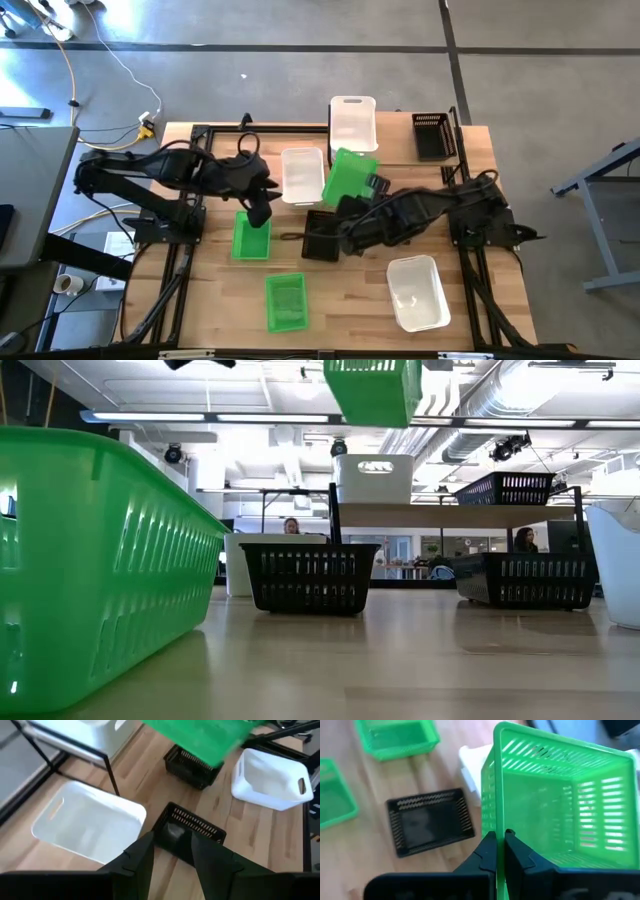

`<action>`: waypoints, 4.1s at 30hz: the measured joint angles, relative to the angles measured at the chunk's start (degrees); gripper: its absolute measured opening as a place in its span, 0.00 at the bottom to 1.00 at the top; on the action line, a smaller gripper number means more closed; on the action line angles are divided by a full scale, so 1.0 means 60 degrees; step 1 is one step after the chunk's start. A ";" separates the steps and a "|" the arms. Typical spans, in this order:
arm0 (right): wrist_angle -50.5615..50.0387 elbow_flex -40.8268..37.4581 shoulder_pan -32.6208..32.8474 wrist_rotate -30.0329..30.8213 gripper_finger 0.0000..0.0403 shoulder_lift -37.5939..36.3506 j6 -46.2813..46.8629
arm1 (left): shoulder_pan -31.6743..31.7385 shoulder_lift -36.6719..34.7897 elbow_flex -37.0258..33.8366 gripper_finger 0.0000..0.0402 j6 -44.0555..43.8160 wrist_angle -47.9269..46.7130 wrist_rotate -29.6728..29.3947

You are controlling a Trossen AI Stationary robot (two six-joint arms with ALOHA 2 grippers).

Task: Stack baskets on shelf by color
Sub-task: Put the bottom left green bin on the shelf, then stack the left black bin on top of the black bin

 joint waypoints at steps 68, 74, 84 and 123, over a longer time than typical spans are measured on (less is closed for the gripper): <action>0.5040 -0.9964 -0.6715 -0.3641 0.00 -0.8226 -1.0133 | 0.2065 -0.0398 0.0000 0.30 0.1162 0.0045 -0.2748; 0.5308 -1.0262 -0.6873 -0.3664 0.00 -0.8213 -1.0263 | 0.2065 -0.0397 0.0000 0.30 0.1213 0.0043 -0.2748; 0.5630 -1.0927 -0.7234 -0.3655 0.00 -0.7740 -1.0580 | 0.2069 -0.0397 0.0000 0.30 0.1266 0.0040 -0.2748; 0.6187 -1.0936 -0.7208 -0.3093 0.19 -0.7845 -1.0047 | 0.2069 -0.0397 -0.0004 0.30 0.1237 0.0040 -0.2522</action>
